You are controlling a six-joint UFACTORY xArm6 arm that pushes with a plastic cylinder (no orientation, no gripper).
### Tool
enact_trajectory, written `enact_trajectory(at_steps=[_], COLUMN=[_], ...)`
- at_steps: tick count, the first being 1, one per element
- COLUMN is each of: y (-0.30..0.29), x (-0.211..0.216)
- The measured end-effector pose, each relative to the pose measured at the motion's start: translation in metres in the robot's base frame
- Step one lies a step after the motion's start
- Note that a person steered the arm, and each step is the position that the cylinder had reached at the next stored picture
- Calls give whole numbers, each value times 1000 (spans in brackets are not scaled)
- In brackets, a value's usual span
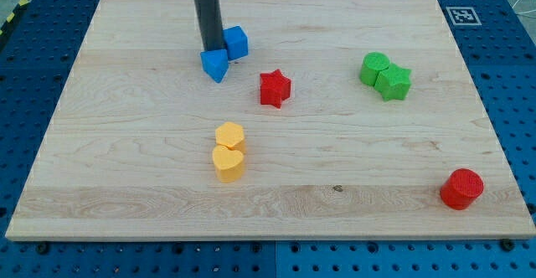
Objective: Push blue triangle closer to the red star
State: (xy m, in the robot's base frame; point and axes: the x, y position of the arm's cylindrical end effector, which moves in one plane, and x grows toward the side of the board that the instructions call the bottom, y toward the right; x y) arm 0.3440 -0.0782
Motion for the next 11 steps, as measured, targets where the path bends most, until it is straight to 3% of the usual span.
enact_trajectory(at_steps=[2,4,7,11], y=[-1,-68,-25,-24], x=[17,17,17,44])
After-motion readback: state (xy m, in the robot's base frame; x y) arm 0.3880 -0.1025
